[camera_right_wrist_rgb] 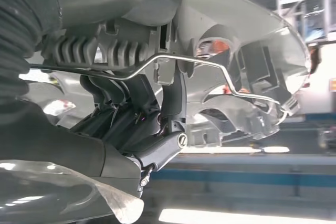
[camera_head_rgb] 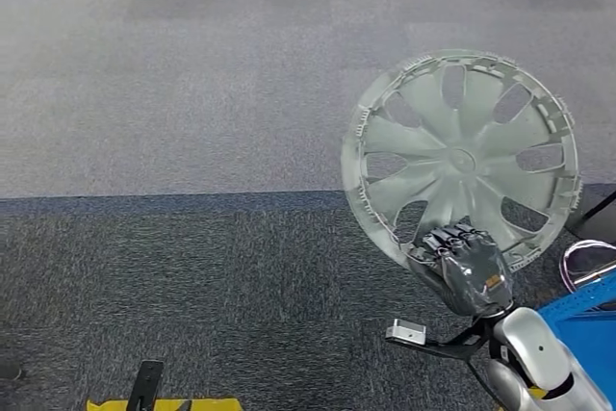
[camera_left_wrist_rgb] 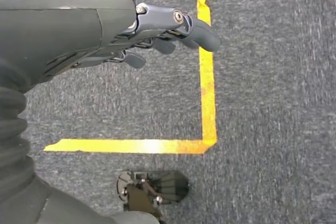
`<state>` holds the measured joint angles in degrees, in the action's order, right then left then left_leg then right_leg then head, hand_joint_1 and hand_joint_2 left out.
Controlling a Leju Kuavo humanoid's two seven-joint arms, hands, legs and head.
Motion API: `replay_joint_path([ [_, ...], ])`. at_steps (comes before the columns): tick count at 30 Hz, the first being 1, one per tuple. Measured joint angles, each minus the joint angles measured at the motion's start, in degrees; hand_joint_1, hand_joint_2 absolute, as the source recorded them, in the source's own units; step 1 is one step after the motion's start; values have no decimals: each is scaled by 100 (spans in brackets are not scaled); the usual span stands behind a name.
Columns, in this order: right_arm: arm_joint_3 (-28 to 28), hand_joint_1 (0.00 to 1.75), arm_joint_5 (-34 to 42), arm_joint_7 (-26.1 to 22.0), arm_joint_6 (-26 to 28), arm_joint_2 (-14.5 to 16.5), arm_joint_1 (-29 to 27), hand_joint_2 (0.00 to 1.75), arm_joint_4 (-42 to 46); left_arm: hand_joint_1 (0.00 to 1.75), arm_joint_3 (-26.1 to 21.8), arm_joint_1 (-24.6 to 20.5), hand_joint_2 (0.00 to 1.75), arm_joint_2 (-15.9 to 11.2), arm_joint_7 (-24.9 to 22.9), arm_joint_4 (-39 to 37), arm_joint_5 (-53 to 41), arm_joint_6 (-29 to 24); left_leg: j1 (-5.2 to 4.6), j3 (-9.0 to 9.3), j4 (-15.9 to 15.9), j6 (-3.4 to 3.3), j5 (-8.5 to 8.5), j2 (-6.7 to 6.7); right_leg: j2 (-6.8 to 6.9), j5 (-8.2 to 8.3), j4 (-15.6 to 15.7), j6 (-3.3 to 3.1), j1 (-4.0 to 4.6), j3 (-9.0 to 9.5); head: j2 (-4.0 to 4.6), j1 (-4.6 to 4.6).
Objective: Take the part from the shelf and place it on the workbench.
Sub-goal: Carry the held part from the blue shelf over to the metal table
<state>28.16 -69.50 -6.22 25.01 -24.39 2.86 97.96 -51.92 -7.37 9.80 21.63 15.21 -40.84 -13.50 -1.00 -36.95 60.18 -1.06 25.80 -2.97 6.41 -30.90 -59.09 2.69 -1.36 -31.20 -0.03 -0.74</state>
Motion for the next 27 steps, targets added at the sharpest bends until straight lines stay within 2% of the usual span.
replay_joint_path([
  [1, 14, 175, 13, -32, -4, 1, 54, 175, -10, 0, -1, 7, 175, 3, 1, 0, 19, 1, 6, 21, -33, -32, -9, 64, -45, -26, -7, 27, -15, 8, 0, 3],
  [3, 52, 175, 78, -112, -15, 2, 218, 175, -56, 0, -5, -1, 175, 4, 4, 0, 72, -2, 33, 68, -91, -109, -29, 181, -314, -202, -278, 51, -37, -121, 0, 17],
  [4, 73, 175, 110, -151, -21, 2, 310, 175, -103, 0, -7, -10, 175, 10, 11, 0, 92, -7, 38, 79, -99, -134, -31, 243, -477, -349, -591, 44, -38, -294, 1, 29],
  [5, 94, 175, 138, -184, -26, 4, 392, 175, -155, 0, -8, -18, 175, 13, 25, 0, 110, -16, 35, 78, -97, -156, -30, 309, -568, -499, -971, 36, -31, -506, 1, 36],
  [6, 113, 175, 153, -210, -32, 6, 459, 175, -206, 0, -8, -16, 175, 22, 47, 0, 120, -30, 30, 79, -94, -166, -28, 385, -604, -593, -1314, 30, -21, -715, 1, 44],
  [7, 135, 175, 160, -228, -36, 8, 515, 175, -251, 0, -9, -2, 175, 30, 72, -1, 128, -44, 24, 84, -91, -170, -26, 468, -620, -586, -1507, 23, -10, -862, 1, 45],
  [8, 159, 175, 164, -243, -40, 10, 558, 175, -282, 0, -9, 15, 175, 34, 92, -1, 134, -58, 23, 92, -87, -171, -23, 554, -631, -468, -1493, 13, -3, -910, 1, 46],
  [9, 186, 175, 165, -253, -41, 10, 589, 175, -306, 0, -11, 29, 175, 36, 108, -1, 139, -70, 25, 103, -80, -168, -18, 645, -660, -247, -1257, -1, 0, -848, 1, 47],
  [10, 216, 175, 166, -257, -42, 10, 613, 175, -326, 0, -13, 37, 175, 36, 119, -1, 141, -80, 32, 110, -69, -157, -9, 737, -757, -15, -895, -13, -8, -719, 1, 48],
  [11, 247, 175, 168, -256, -42, 10, 630, 175, -344, 0, -15, 37, 175, 36, 129, -1, 143, -86, 33, 98, -45, -139, -1, 830, -912, 149, -547, -19, -28, -582, 1, 47],
  [12, 274, 175, 171, -246, -42, 10, 641, 175, -358, 0, -18, 34, 175, 34, 140, -1, 143, -90, 40, 71, -23, -112, 0, 919, -1047, 238, -283, -25, -45, -460, 1, 44],
  [13, 296, 175, 174, -233, -41, 10, 650, 175, -371, 0, -20, 37, 175, 33, 152, -2, 143, -89, 52, 36, -11, -79, -8, 998, -1146, 244, -152, -30, -54, -396, 1, 44],
  [14, 315, 175, 176, -222, -42, 10, 662, 175, -382, 0, -22, 45, 175, 32, 161, -2, 143, -86, 67, 2, -10, -42, -27, 1074, -1163, 223, -119, -40, -51, -367, 1, 41],
  [15, 328, 175, 177, -214, -42, 11, 677, 175, -388, 0, -24, 59, 175, 30, 168, -2, 143, -84, 82, -18, -21, -7, -46, 1144, -1101, 225, -99, -62, -47, -345, 1, 40],
  [16, 340, 175, 177, -206, -42, 14, 690, 175, -392, 0, -25, 73, 175, 26, 173, -2, 143, -83, 79, -31, -16, 27, -42, 1119, -1028, 236, -72, -86, -46, -325, 1, 37],
  [17, 350, 175, 177, -200, -42, 16, 700, 175, -393, 0, -26, 75, 175, 24, 177, -2, 142, -83, 67, -60, 46, 60, 2, 1005, -949, 244, -42, -117, -49, -295, 1, 17],
  [18, 355, 175, 178, -191, -42, 19, 705, 175, -395, 0, -27, 67, 175, 21, 180, -2, 142, -83, 54, -134, 215, 90, 101, 831, -860, 247, -13, -150, -52, -261, 1, 2],
  [19, 358, 175, 181, -182, -42, 21, 705, 175, -396, 0, -28, 54, 175, 21, 184, -2, 141, -84, 50, -259, 491, 117, 245, 619, -770, 240, 3, -177, -42, -231, 1, -15],
  [20, 362, 175, 183, -176, -42, 21, 703, 175, -399, 0, -28, 42, 175, 25, 186, -3, 141, -83, 61, -430, 853, 141, 405, 474, -682, 225, 8, -199, -32, -210, 1, -27],
  [21, 367, 175, 186, -172, -42, 21, 704, 175, -403, 0, -28, 37, 175, 27, 187, -3, 140, -83, 78, -598, 1200, 160, 529, 400, -595, 209, 8, -211, -24, -193, 1, -25],
  [22, 373, 175, 187, -171, -42, 22, 704, 175, -408, 0, -28, 39, 175, 29, 187, -4, 140, -82, 93, -706, 1421, 175, 570, 366, -515, 192, 7, -216, -21, -174, 1, -28],
  [23, 379, 175, 187, -171, -42, 24, 704, 175, -411, 0, -28, 45, 175, 31, 187, -4, 140, -83, 105, -724, 1450, 183, 507, 349, -439, 173, 7, -213, -21, -153, 1, -27],
  [24, 381, 175, 187, -169, -43, 25, 705, 175, -414, 0, -29, 50, 175, 31, 190, -4, 137, -86, 111, -628, 1250, 180, 346, 328, -370, 153, 7, -205, -21, -125, 1, -30],
  [25, 381, 175, 187, -164, -44, 26, 708, 175, -415, 0, -30, 52, 175, 30, 195, -4, 126, -99, 109, -450, 894, 163, 136, 270, -304, 131, 8, -194, -22, -90, 1, -30],
  [27, 377, 175, 189, -151, -52, 26, 720, 175, -418, 0, -26, 36, 175, 29, 204, -4, 101, -142, 52, -108, 210, 104, -97, 58, -186, 83, 10, -150, -3, -36, 1, -28],
])
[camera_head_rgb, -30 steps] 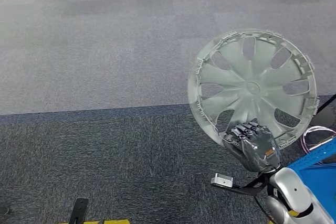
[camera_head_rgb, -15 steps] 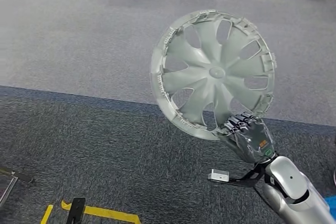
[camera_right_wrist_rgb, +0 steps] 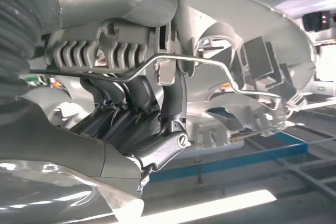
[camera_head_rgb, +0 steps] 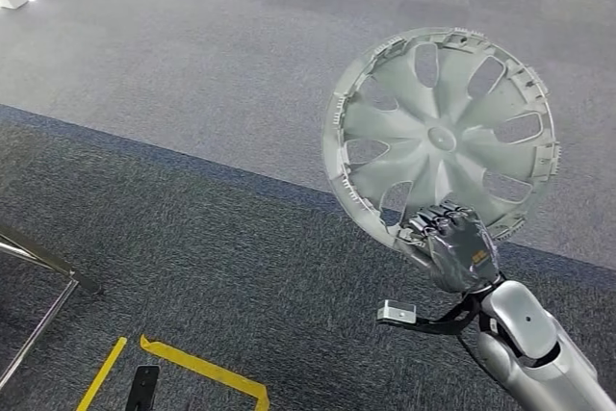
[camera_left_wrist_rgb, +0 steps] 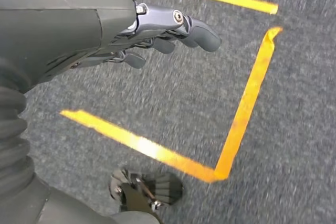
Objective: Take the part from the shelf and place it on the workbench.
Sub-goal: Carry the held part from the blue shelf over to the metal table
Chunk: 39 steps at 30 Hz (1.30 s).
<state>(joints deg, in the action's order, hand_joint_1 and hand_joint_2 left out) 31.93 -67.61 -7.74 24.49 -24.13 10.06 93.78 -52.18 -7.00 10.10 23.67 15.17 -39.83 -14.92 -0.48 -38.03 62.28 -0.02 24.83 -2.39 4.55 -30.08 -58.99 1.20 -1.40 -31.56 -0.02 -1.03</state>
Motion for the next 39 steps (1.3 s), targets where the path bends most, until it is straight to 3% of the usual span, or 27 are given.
replay_joint_path([
  [2, 2, 175, 6, 0, -19, 2, 25, 175, -17, 0, 4, -24, 175, 1, 1, 0, -12, -42, -63, 104, -248, -60, 16, -101, 109, -32, 14, 63, 24, 25, 0, 4],
  [4, 4, 175, 14, -10, -42, 8, 76, 175, -45, 0, 4, -26, 175, 3, 0, 0, -10, -64, -59, 117, -305, -121, 11, 6, 189, -67, 33, 133, 19, 49, 0, 3],
  [6, 3, 175, 22, -18, -55, 15, 136, 175, -71, 0, 2, -32, 175, 2, 0, 0, -6, -75, -25, 167, -366, -187, -8, 127, -3, -194, -137, 180, 0, -19, 0, 18],
  [8, 4, 175, 26, -20, -57, 18, 167, 175, -108, 0, 1, -57, 175, 2, -1, 0, -2, -81, -8, 192, -388, -237, -11, 254, -316, -471, -768, 195, -8, -359, 0, 46],
  [10, 13, 175, 20, -26, -58, 21, 172, 175, -150, 0, 1, -65, 175, 6, -1, -1, -1, -80, -12, 196, -384, -259, -5, 402, -425, -645, -1428, 204, -5, -776, 0, 54],
  [11, 21, 175, 15, -33, -58, 23, 172, 175, -169, 0, 1, -62, 175, 8, -1, -1, -1, -78, -12, 201, -382, -258, -1, 481, -437, -580, -1507, 207, -5, -875, 0, 54],
  [13, 39, 175, 9, -53, -57, 24, 171, 175, -193, 0, 1, -60, 175, 10, -2, -1, -1, -74, 2, 217, -367, -238, 13, 650, -487, -156, -1030, 209, -19, -749, 0, 55],
  [15, 55, 175, 11, -62, -55, 25, 170, 175, -202, 0, 2, -67, 175, 10, -2, -1, 2, -68, 15, 198, -319, -189, 40, 815, -723, 153, -339, 203, -58, -450, 0, 51],
  [17, 61, 175, 11, -62, -52, 26, 167, 175, -212, 0, 1, -61, 175, 8, -1, -1, 14, -63, 34, 141, -288, -120, 37, 951, -886, 160, -73, 168, -65, -301, 0, 47],
  [19, 71, 175, 10, -61, -52, 35, 169, 175, -218, 0, 1, -28, 175, -3, 0, -2, 28, -59, 57, 106, -291, -57, 22, 1043, -798, 155, -44, 105, -50, -264, 0, 46],
  [21, 84, 175, 13, -57, -52, 50, 166, 175, -217, 0, 0, -8, 175, -14, 1, -3, 37, -54, 39, 44, -141, 3, 124, 832, -660, 154, -6, 33, -60, -210, 0, 12],
  [23, 91, 175, 19, -50, -51, 57, 154, 175, -217, 0, -1, -18, 175, -13, 2, -4, 39, -49, 32, -205, 412, 58, 403, 471, -501, 132, 16, -31, -52, -153, 0, -24],
  [25, 96, 175, 22, -46, -51, 57, 148, 175, -218, 0, -2, -19, 175, -10, 2, -4, 40, -46, 67, -538, 1096, 93, 638, 322, -342, 96, 15, -59, -34, -111, 0, -29],
  [26, 99, 175, 22, -46, -51, 57, 146, 175, -218, 0, -2, -11, 175, -10, 2, -4, 41, -45, 80, -613, 1242, 101, 628, 297, -266, 74, 15, -61, -30, -87, 0, -30],
  [27, 100, 175, 22, -46, -51, 57, 145, 175, -218, 0, -3, -4, 175, -10, 2, -4, 42, -45, 87, -585, 1175, 101, 515, 280, -196, 51, 15, -56, -29, -57, 0, -31],
  [28, 101, 175, 22, -46, -51, 61, 145, 175, -218, 0, -3, 1, 175, -11, 2, -4, 42, -45, 86, -457, 903, 87, 325, 248, -132, 25, 15, -47, -28, -19, 0, -31],
  [30, 100, 175, 22, -45, -51, 67, 147, 175, -217, 0, -4, -4, 175, -15, 2, -4, 42, -35, 32, -107, 175, 20, 3, 26, -8, -35, 17, -5, -11, 53, 0, -33],
  [32, 102, 175, 10, -46, -50, 70, 152, 175, -216, 0, -4, -17, 175, -22, -4, -5, 42, 19, -37, 68, -215, -49, -49, -147, 111, -83, 26, 60, 20, 91, 0, -22],
  [34, 117, 175, -22, -45, -49, 90, 170, 175, -215, 0, -2, -10, 175, -32, -26, -7, 39, 96, -54, 78, -272, -98, -12, -61, 234, -108, 61, 127, 31, 131, 0, -14],
  [35, 128, 175, -43, -42, -49, 104, 181, 175, -214, 0, 0, -1, 175, -34, -45, -7, 35, 124, -43, 96, -304, -125, -19, 11, 201, -140, 55, 158, 21, 142, 0, -7],
  [37, 141, 175, -76, -23, -48, 127, 189, 175, -210, 0, 7, -13, 175, -38, -86, -7, 23, 146, -4, 143, -362, -189, -35, 146, -68, -327, -218, 190, -3, 27, 0, 17],
  [39, 148, 175, -93, -8, -46, 130, 181, 175, -210, 0, 14, -40, 175, -42, -105, -7, 15, 157, 11, 156, -373, -234, -32, 286, -362, -635, -923, 197, -15, -359, 0, 49],
])
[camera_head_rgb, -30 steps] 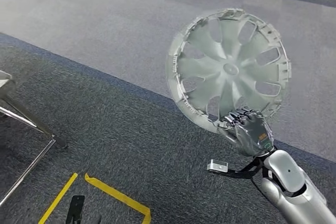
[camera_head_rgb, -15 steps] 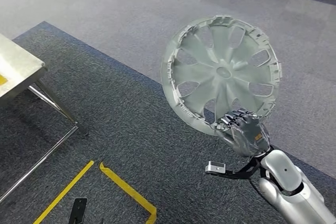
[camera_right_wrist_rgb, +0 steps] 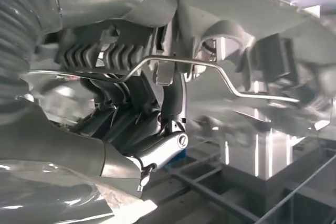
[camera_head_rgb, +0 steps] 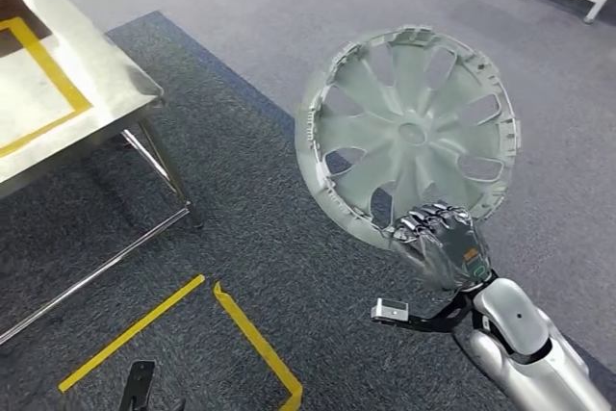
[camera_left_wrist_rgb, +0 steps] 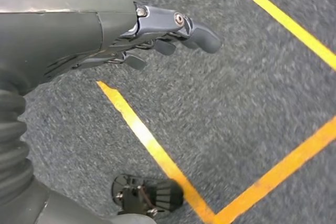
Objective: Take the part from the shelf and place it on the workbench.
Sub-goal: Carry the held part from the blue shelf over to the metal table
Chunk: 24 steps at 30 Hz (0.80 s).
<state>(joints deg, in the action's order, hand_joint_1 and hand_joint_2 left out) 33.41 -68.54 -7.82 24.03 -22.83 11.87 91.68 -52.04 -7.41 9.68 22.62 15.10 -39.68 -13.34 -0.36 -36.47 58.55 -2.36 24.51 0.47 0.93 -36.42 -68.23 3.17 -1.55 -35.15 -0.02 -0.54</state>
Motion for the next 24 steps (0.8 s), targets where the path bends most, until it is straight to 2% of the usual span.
replay_joint_path([
  [1, 6, 175, -9, 3, -1, 0, -5, 175, -1, 0, 2, -4, 175, 0, -1, 0, -1, 6, -1, 1, 2, -11, 3, 77, -50, -98, -340, 8, 0, -212, 0, 10],
  [2, 20, 175, -17, 0, -2, 1, -7, 175, -2, 0, 3, -2, 175, 2, -11, -1, -1, 15, -2, 5, 4, -16, 8, 160, -72, -99, -539, 15, 0, -370, 0, 11],
  [3, 39, 175, -24, -4, -3, 2, -6, 175, -2, 0, 4, 2, 175, 3, -31, -1, -4, 27, -1, 12, 8, -13, 12, 245, -82, 17, -525, 19, -1, -427, 0, 10],
  [4, 62, 175, -32, -9, -5, 3, -3, 175, -2, 0, 6, 4, 175, 4, -68, -2, -13, 43, 5, 20, 15, -4, 18, 331, -103, 229, -308, 19, -6, -382, 0, 10],
  [5, 88, 175, -36, -12, -6, 5, 3, 175, -2, 0, 11, 5, 175, 4, -111, -3, -26, 62, 14, 23, 30, 15, 30, 419, -186, 483, 56, 17, -19, -265, 0, 11],
  [6, 110, 175, -39, -5, -7, 8, 12, 175, -2, 0, 19, 2, 175, 3, -153, -4, -45, 77, 14, 13, 57, 41, 44, 501, -320, 660, 403, 10, -38, -134, 0, 11],
  [7, 129, 175, -45, 4, -7, 11, 22, 175, -2, 0, 29, 0, 175, 2, -187, -4, -63, 88, 19, -10, 84, 71, 52, 581, -439, 759, 673, -5, -53, -11, 0, 10],
  [8, 142, 175, -56, 22, -7, 15, 28, 175, -2, 0, 39, 5, 175, 1, -205, -4, -78, 93, 29, -39, 103, 106, 51, 653, -529, 782, 825, -23, -57, 66, 0, 10],
  [9, 153, 175, -71, 40, -7, 19, 33, 175, -1, 0, 47, 14, 175, -1, -216, -4, -88, 93, 41, -64, 108, 141, 39, 719, -543, 751, 858, -50, -47, 103, 0, 9],
  [10, 163, 175, -85, 59, -8, 25, 36, 175, 4, 0, 52, 28, 175, -3, -220, -4, -92, 95, 57, -80, 101, 174, 24, 784, -489, 748, 875, -83, -38, 131, 0, 8],
  [11, 175, 175, -96, 79, -9, 34, 36, 175, 12, 0, 54, 41, 175, -14, -220, -5, -94, 98, 60, -90, 104, 207, 26, 776, -422, 755, 891, -113, -36, 149, 0, 6],
  [12, 186, 175, -104, 94, -10, 43, 30, 175, 21, 0, 56, 45, 175, -21, -221, -6, -95, 104, 49, -116, 162, 240, 67, 670, -351, 758, 912, -149, -40, 178, 0, -15],
  [13, 193, 175, -107, 108, -11, 50, 19, 175, 32, 0, 57, 38, 175, -29, -221, -7, -95, 111, 38, -183, 318, 271, 158, 507, -268, 757, 934, -183, -48, 211, 0, -36],
  [15, 198, 175, -113, 125, -13, 54, 1, 175, 43, 0, 61, 18, 175, -31, -221, -9, -93, 132, 43, -466, 940, 325, 455, 142, -101, 730, 952, -239, -36, 268, 0, -75],
  [16, 202, 175, -115, 128, -15, 54, 0, 175, 44, 0, 62, 13, 175, -31, -226, -10, -93, 144, 60, -633, 1293, 341, 586, 61, -22, 714, 952, -254, -28, 288, 0, -76],
  [17, 207, 175, -119, 130, -19, 54, 4, 175, 44, 0, 62, 15, 175, -31, -231, -11, -94, 157, 74, -750, 1542, 351, 646, 20, 52, 696, 952, -261, -24, 308, 0, -79],
  [18, 215, 175, -122, 128, -21, 54, 8, 175, 44, 0, 63, 19, 175, -32, -237, -12, -95, 167, 83, -781, 1606, 353, 607, 0, 124, 678, 952, -260, -23, 330, 0, -80],
  [19, 222, 175, -125, 126, -23, 54, 10, 175, 44, 0, 63, 21, 175, -34, -244, -13, -95, 173, 88, -718, 1476, 349, 484, -17, 191, 658, 952, -253, -22, 356, 0, -81],
  [20, 227, 175, -126, 126, -25, 54, 14, 175, 45, 0, 63, 22, 175, -38, -247, -13, -96, 177, 87, -560, 1161, 335, 296, -53, 259, 635, 952, -242, -22, 387, 0, -81],
  [21, 230, 175, -126, 126, -25, 54, 19, 175, 45, 0, 65, 19, 175, -43, -251, -13, -97, 178, 71, -370, 788, 314, 147, -144, 323, 609, 955, -223, -21, 421, 0, -80],
  [23, 230, 175, -124, 127, -25, 54, 31, 175, 47, 0, 73, 4, 175, -49, -258, -13, -97, 179, 7, -98, 236, 251, 15, -325, 441, 558, 963, -160, 8, 470, 0, -79],
  [24, 230, 175, -123, 127, -25, 54, 38, 175, 47, 0, 79, -1, 175, -49, -261, -13, -97, 180, -23, -60, 144, 219, 39, -368, 494, 539, 975, -124, 23, 487, 0, -74],
])
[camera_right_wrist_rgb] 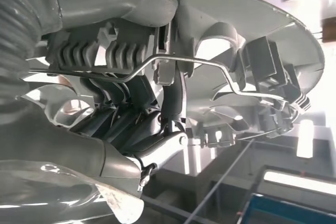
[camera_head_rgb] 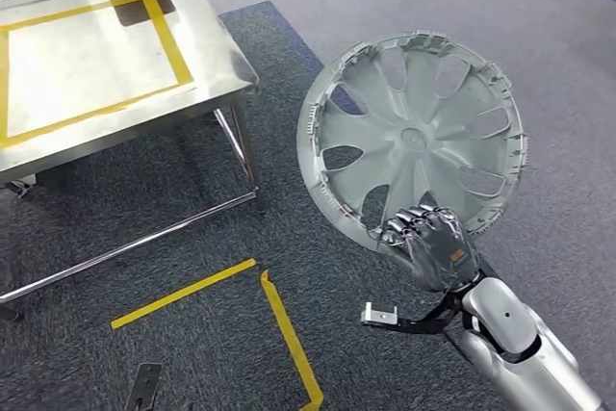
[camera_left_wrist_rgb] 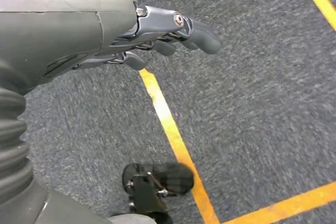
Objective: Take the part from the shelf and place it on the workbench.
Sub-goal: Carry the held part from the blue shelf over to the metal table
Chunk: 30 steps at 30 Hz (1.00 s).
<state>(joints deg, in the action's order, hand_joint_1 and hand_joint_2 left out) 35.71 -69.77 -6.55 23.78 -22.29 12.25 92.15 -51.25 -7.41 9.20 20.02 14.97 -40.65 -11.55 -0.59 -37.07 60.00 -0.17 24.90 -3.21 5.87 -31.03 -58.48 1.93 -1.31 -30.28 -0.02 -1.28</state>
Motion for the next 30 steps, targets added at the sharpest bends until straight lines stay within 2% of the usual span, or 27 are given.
replay_joint_path([
  [2, 1, 175, 4, 0, 0, 3, 26, 175, 2, 0, 7, 6, 175, -1, -7, 0, 3, 0, -16, -7, -28, -72, 14, 86, 105, -20, 41, 65, 13, 44, 0, 8],
  [3, 1, 175, 6, 0, 0, 5, 43, 175, 4, 0, 9, 14, 175, -1, -9, 0, 3, -1, -6, 8, -53, -105, 9, 147, 78, -48, 40, 94, 5, 54, 0, 14],
  [5, 0, 175, 16, -2, -4, 9, 75, 175, 6, 0, 13, 1, 175, -3, -14, 0, 10, -3, 28, 47, -102, -180, -9, 267, -185, -222, -224, 126, -13, -70, 0, 42],
  [6, 1, 175, 26, -12, -11, 9, 92, 175, -3, 0, 14, -12, 175, -2, -16, 0, 23, -2, 39, 60, -113, -205, -12, 329, -366, -371, -546, 127, -19, -247, 0, 64],
  [7, 5, 175, 38, -29, -22, 9, 116, 175, -20, 0, 14, -26, 175, 0, -18, -1, 41, 5, 39, 62, -113, -226, -9, 396, -487, -522, -944, 122, -15, -472, 0, 79],
  [8, 16, 175, 50, -56, -34, 9, 148, 175, -45, 0, 13, -34, 175, 3, -19, -1, 61, 14, 34, 64, -112, -238, -5, 470, -541, -621, -1316, 120, -8, -706, 0, 87],
  [9, 31, 175, 60, -81, -46, 9, 182, 175, -74, 0, 13, -36, 175, 5, -19, -2, 80, 23, 29, 70, -110, -244, 0, 547, -564, -622, -1545, 115, 0, -884, 0, 88],
  [10, 48, 175, 70, -106, -56, 9, 219, 175, -105, 0, 13, -38, 175, 5, -19, -2, 96, 32, 25, 80, -108, -249, 5, 631, -578, -499, -1555, 105, 6, -964, 0, 87],
  [11, 65, 175, 83, -125, -62, 9, 255, 175, -133, 0, 12, -41, 175, 5, -19, -2, 108, 34, 23, 96, -106, -247, 11, 720, -606, -276, -1352, 89, 8, -939, 0, 88],
  [12, 81, 175, 97, -136, -65, 9, 294, 175, -162, 0, 11, -45, 175, 5, -20, -2, 122, 36, 25, 112, -104, -242, 19, 808, -698, -2, -990, 69, 5, -834, 0, 89],
  [13, 98, 175, 114, -145, -66, 11, 341, 175, -192, 0, 9, -52, 175, 6, -24, -2, 138, 38, 22, 114, -96, -228, 27, 894, -865, 209, -628, 42, -10, -704, 0, 85],
  [14, 115, 175, 130, -145, -66, 14, 392, 175, -221, 0, 7, -58, 175, 5, -32, -2, 149, 40, 27, 99, -82, -206, 30, 975, -1015, 326, -318, 23, -25, -580, 0, 85],
  [15, 131, 175, 142, -143, -66, 21, 442, 175, -252, 0, 5, -59, 175, 4, -39, -2, 161, 43, 39, 72, -73, -176, 24, 1049, -1131, 365, -136, 10, -33, -500, 0, 82],
  [16, 142, 175, 149, -140, -66, 31, 489, 175, -279, 0, 4, -51, 175, 3, -46, -2, 170, 46, 56, 41, -71, -139, 14, 1121, -1169, 336, -75, -4, -32, -459, 0, 81],
  [17, 150, 175, 153, -137, -66, 48, 529, 175, -301, 0, 1, -36, 175, -2, -50, -2, 179, 46, 70, 18, -74, -99, 2, 1193, -1110, 327, -31, -16, -31, -428, 0, 81],
  [18, 156, 175, 154, -135, -66, 71, 561, 175, -321, 0, -2, -17, 175, -8, -50, -3, 186, 47, 70, 7, -70, -59, 3, 1166, -1038, 335, -20, -38, -32, -407, 0, 79],
  [19, 158, 175, 156, -134, -66, 90, 586, 175, -335, 0, -6, -5, 175, -13, -50, -4, 190, 47, 57, -18, -14, -19, 43, 1033, -956, 336, 1, -71, -38, -377, 0, 62],
  [20, 160, 175, 158, -130, -66, 105, 602, 175, -350, 0, -9, -6, 175, -18, -50, -5, 192, 46, 44, -84, 135, 20, 131, 846, -863, 337, 24, -104, -44, -344, 0, 42],
  [21, 160, 175, 161, -127, -66, 114, 611, 175, -366, 0, -11, -15, 175, -20, -50, -6, 192, 46, 46, -204, 397, 53, 269, 624, -768, 328, 34, -133, -38, -316, 0, 25],
  [22, 160, 175, 163, -125, -65, 116, 614, 175, -380, 0, -11, -26, 175, -17, -50, -6, 192, 46, 59, -371, 742, 84, 431, 474, -674, 311, 34, -156, -29, -295, 0, 8],
  [23, 161, 175, 167, -123, -61, 122, 615, 175, -394, 0, -11, -31, 175, -15, -50, -7, 192, 46, 84, -545, 1095, 107, 568, 411, -582, 296, 33, -164, -24, -279, 0, 7],
  [24, 163, 175, 169, -123, -56, 131, 609, 175, -405, 0, -12, -28, 175, -15, -50, -7, 192, 46, 107, -666, 1342, 126, 631, 382, -494, 278, 32, -165, -23, -261, 0, 6],
  [25, 167, 175, 166, -119, -48, 143, 597, 175, -411, 0, -13, -22, 175, -19, -49, -7, 193, 46, 125, -696, 1400, 140, 591, 367, -413, 259, 31, -156, -25, -243, 0, 4],
  [26, 172, 175, 148, -104, -39, 157, 579, 175, -415, 0, -14, -16, 175, -26, -48, -7, 193, 46, 139, -620, 1247, 149, 456, 347, -335, 239, 31, -142, -28, -218, 0, 3],
  [28, 181, 175, 73, -47, -20, 179, 542, 175, -416, 0, -16, -18, 175, -44, -44, -7, 194, 48, 127, -243, 522, 137, 107, 177, -194, 188, 31, -95, -25, -154, 0, 2],
  [30, 182, 175, 12, 7, 4, 187, 523, 175, -418, 0, -16, -36, 175, -52, -42, -7, 194, 49, 82, 6, 11, 71, -30, 13, -76, 139, 28, -30, 6, -113, 0, 7],
])
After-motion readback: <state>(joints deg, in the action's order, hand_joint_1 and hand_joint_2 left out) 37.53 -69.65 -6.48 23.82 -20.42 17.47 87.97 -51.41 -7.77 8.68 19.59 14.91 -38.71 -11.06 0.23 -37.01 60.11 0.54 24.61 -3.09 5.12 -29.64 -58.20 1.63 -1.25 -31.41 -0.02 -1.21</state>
